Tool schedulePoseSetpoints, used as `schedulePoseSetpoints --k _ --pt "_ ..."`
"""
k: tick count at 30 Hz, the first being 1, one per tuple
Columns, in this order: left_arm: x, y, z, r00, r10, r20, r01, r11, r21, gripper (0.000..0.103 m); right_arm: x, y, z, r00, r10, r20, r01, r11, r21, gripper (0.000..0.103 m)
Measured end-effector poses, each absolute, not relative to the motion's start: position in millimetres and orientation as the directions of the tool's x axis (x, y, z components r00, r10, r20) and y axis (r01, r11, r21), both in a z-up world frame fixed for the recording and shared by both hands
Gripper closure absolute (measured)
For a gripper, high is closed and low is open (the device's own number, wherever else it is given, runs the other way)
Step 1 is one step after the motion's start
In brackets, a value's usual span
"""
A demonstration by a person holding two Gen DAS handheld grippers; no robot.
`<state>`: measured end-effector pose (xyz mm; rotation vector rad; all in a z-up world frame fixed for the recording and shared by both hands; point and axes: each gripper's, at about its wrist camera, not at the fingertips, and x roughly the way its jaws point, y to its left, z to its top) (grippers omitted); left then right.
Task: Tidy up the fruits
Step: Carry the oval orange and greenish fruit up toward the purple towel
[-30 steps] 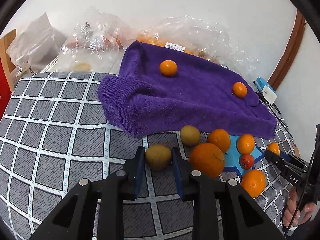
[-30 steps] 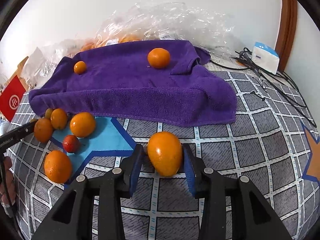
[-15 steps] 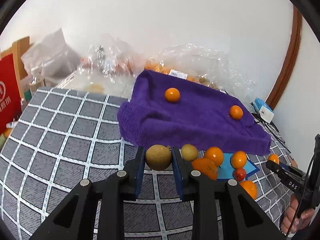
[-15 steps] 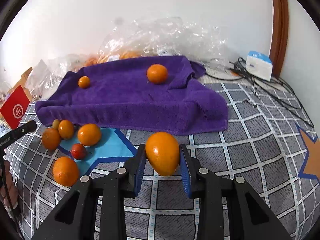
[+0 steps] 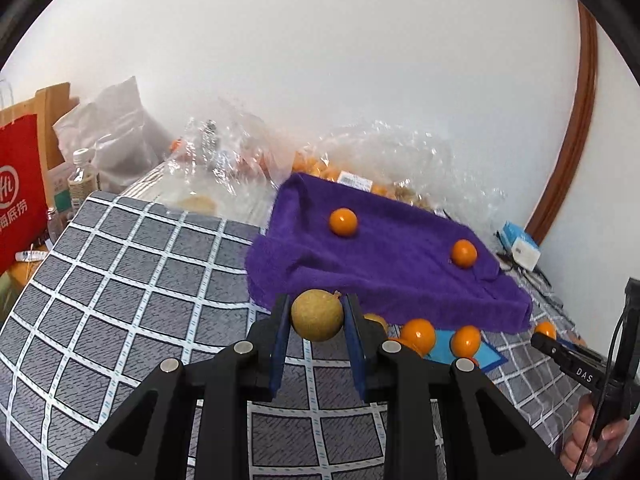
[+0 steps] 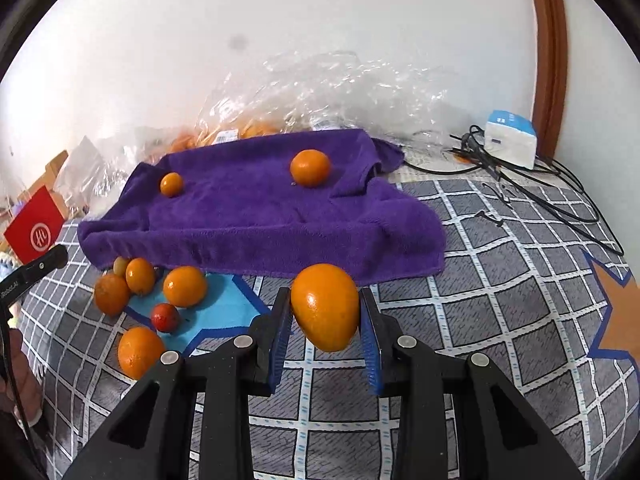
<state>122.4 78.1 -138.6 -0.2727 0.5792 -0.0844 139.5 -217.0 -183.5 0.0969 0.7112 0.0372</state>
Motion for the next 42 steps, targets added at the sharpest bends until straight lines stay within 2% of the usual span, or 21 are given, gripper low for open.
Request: schedulePoseSetpoints --k 16,20,23,30,34,42 --pt "108 92 -119 0.879 -0.157 -0.451 -0.008 0.94 -0.342 0.078 135 -226 -131 0.804 0.035 -0.594 0.038 0.993 0.111 0.071" --pt "108 95 -92 0.887 -0.198 -0.418 0.026 0.923 -0.383 0.078 146 -228 -120 0.812 0.026 -0.583 0.037 0.995 0.096 0.071" --pt "115 89 -68 0.9 -0.173 -0.4 0.032 0.941 -0.336 0.078 157 -227 -114 0.82 0.027 -0.572 0.034 0.995 0.095 0.071" --pt "148 67 -48 0.897 -0.151 -0.415 0.031 0.959 -0.283 0.078 189 -220 -104 0.827 0.057 -0.559 0.018 0.992 0.127 0.07" --pt "177 52 -43 0.899 -0.129 -0.419 0.03 0.971 -0.236 0.078 214 -210 -97 0.829 0.04 -0.558 0.016 0.995 0.094 0.071" --pt "231 38 -94 0.855 -0.165 -0.492 0.033 0.963 -0.266 0.078 240 -211 -126 0.809 0.034 -0.586 0.022 0.996 0.087 0.071"
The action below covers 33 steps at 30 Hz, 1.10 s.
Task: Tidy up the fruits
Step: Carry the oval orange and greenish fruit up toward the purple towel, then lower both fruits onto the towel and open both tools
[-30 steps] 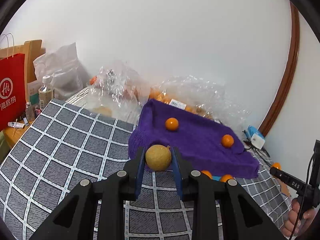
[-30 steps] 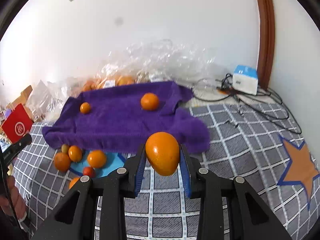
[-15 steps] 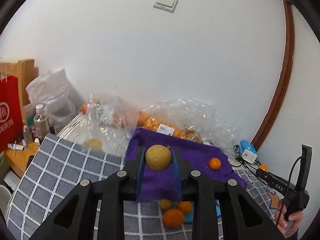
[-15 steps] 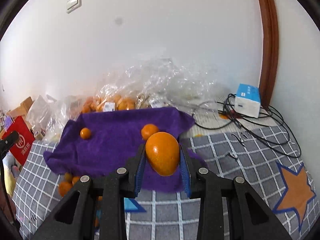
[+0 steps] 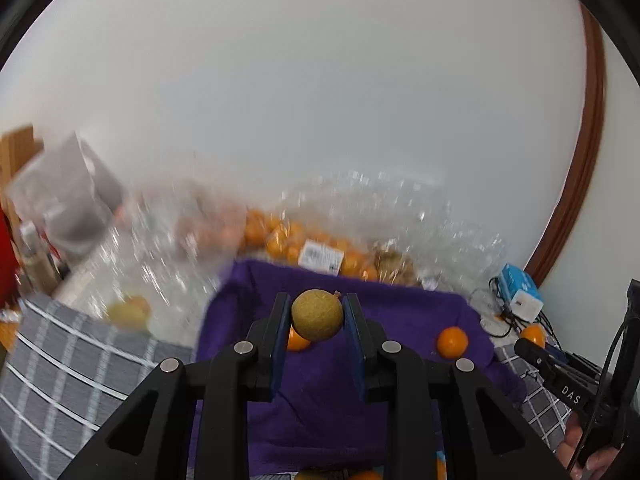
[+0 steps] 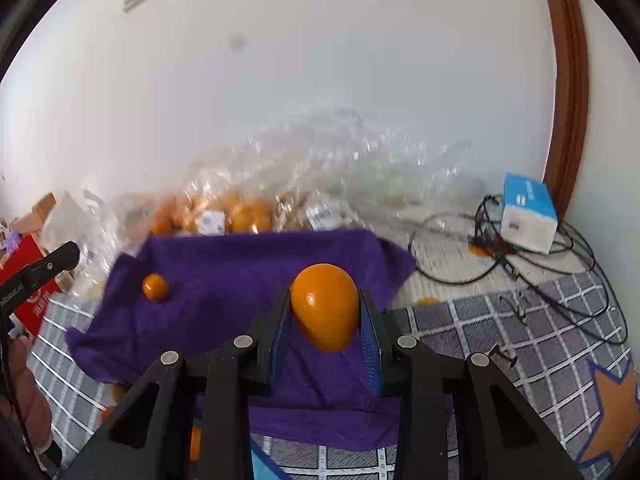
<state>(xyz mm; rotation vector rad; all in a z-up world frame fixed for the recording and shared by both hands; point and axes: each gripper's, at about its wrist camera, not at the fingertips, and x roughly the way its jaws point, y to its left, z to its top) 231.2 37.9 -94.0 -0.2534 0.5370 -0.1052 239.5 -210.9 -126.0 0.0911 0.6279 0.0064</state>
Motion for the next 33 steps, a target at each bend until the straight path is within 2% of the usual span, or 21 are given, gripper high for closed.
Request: schedulePoseSetpoints --k 3,12,18,33 --pt "241 38 -114 0.813 -0.167 -0.558 0.017 0.964 -0.264 0.078 251 -210 -146 0.777 -0.01 -0.63 0.035 0.999 0.026 0.071" --pt "245 40 -124 0.813 -0.133 -0.567 -0.012 0.969 -0.246 0.078 262 -212 -166 0.752 0.013 -0.659 0.025 0.999 0.048 0.071" --pt "256 39 -136 0.779 -0.12 -0.615 -0.039 0.97 -0.239 0.078 266 -211 -174 0.735 0.029 -0.677 0.024 0.997 0.068 0.071" --pt "265 42 -151 0.73 -0.111 -0.675 -0.074 0.968 -0.239 0.078 272 -198 -191 0.692 0.001 -0.722 -0.004 1.0 -0.003 0.07"
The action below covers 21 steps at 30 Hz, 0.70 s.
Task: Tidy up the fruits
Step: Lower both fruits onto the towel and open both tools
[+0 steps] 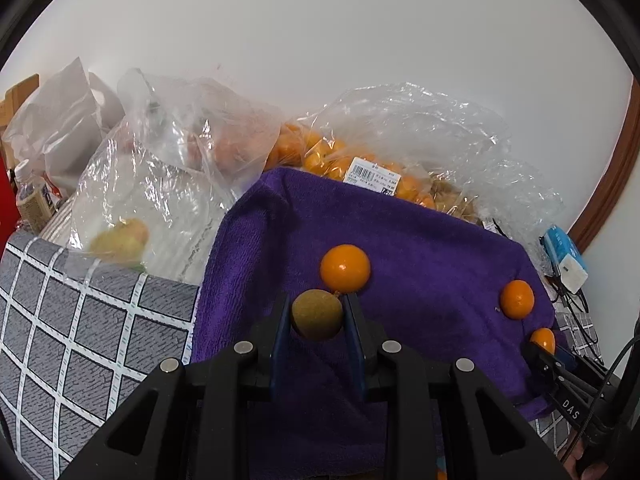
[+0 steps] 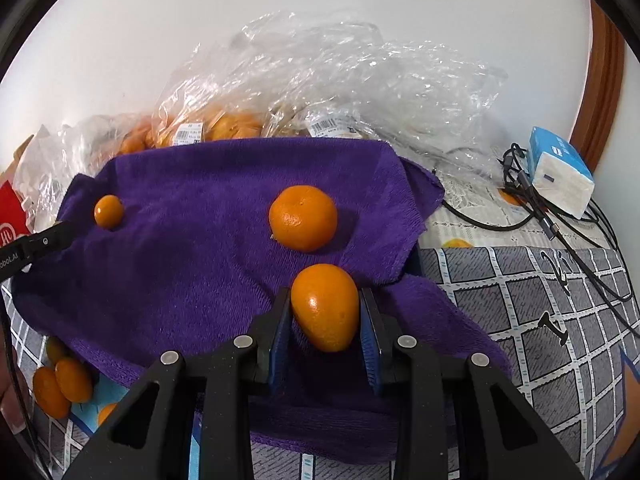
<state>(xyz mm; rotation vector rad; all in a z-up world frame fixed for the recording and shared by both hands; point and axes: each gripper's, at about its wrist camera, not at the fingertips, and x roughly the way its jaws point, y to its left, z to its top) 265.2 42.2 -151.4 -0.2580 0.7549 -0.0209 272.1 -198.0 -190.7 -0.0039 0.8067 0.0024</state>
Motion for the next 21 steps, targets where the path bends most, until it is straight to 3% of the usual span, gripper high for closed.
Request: schedulePoseSetpoints --k 11,16,21 --pt "270 34 -157 0.717 -0.076 -0.693 -0.075 0.98 -0.185 0.078 270 -197 -189 0.692 0.021 -0.721 -0.017 1.0 0.014 0.069" --pt "270 35 -156 0.718 -0.076 -0.692 -0.076 0.98 -0.186 0.078 265 -198 -181 0.711 0.013 -0.703 -0.007 1.0 0.012 0.057" --pt "271 37 -157 0.718 -0.075 -0.692 -0.084 0.978 -0.192 0.078 258 -202 -173 0.737 0.015 -0.676 0.008 0.999 0.031 0.056"
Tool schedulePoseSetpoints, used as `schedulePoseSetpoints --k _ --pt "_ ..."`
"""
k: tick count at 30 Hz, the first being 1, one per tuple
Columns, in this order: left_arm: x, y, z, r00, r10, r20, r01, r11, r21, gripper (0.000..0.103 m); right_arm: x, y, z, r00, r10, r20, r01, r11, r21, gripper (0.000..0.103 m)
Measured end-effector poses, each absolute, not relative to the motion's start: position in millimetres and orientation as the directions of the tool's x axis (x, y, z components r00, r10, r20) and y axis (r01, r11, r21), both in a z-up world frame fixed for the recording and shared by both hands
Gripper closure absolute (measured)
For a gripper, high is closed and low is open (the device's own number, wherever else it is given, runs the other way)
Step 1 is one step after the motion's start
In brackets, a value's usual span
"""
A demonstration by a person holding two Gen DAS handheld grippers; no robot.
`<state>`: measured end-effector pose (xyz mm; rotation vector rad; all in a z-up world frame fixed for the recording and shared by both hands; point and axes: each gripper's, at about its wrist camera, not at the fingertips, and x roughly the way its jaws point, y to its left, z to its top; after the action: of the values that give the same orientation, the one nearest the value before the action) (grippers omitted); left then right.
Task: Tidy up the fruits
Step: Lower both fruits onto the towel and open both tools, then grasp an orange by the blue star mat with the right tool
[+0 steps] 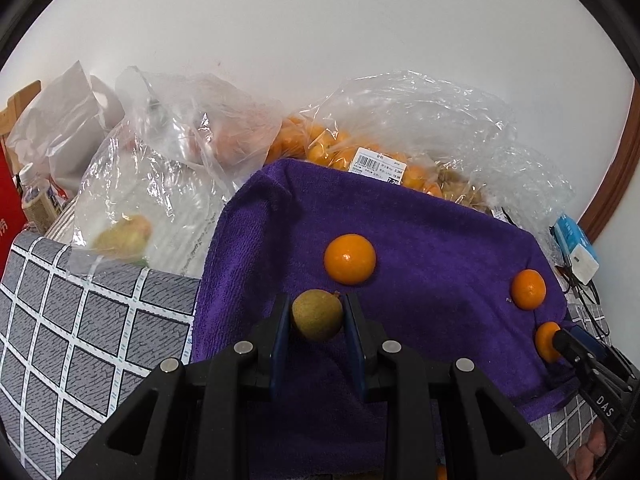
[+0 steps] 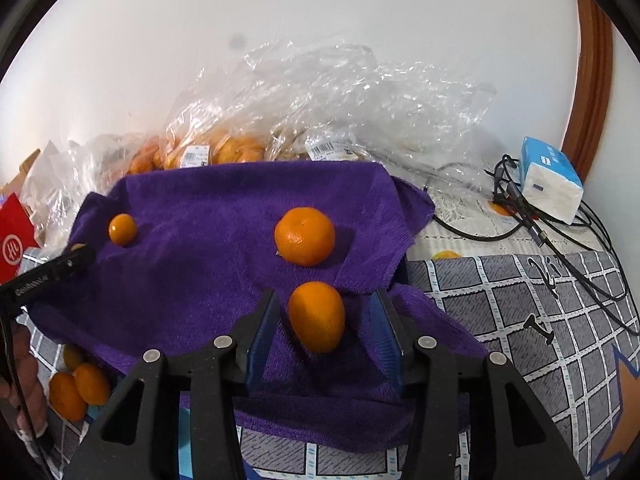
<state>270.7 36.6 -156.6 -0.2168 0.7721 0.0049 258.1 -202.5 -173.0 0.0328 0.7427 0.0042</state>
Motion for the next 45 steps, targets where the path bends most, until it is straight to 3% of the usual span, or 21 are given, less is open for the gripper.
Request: schedulePoseSetpoints --k 8,11,17,27,37,45 --pt "265 37 -150 0.736 -0.091 -0.671 -0.069 0.976 -0.208 0.075 249 -201 -162 0.777 -0.056 -0.627 0.055 0.998 -0.022 0.056" --pt "259 36 -143 0.759 -0.089 -0.645 -0.06 0.977 -0.206 0.071 245 -200 -156 0.792 -0.083 -0.605 0.08 0.996 -0.033 0.047" --pt "253 39 -133 0.789 -0.075 -0.61 -0.064 0.977 -0.203 0.064 238 -201 -144 0.761 -0.042 -0.647 0.053 0.999 -0.003 0.047" --pt "231 41 -95 0.856 -0.029 -0.516 -0.071 0.982 -0.174 0.063 185 -195 -140 0.74 0.002 -0.673 0.006 1.0 0.01 0.044" --pt "174 64 -102 0.816 -0.001 -0.578 -0.061 0.994 -0.088 0.062 155 -141 -166 0.694 0.146 -0.705 -0.149 0.987 0.058 0.052" --pt "144 95 -140 0.792 -0.049 -0.609 -0.072 0.983 -0.172 0.062 173 -108 -190 0.627 0.173 -0.76 -0.188 0.98 0.068 0.056"
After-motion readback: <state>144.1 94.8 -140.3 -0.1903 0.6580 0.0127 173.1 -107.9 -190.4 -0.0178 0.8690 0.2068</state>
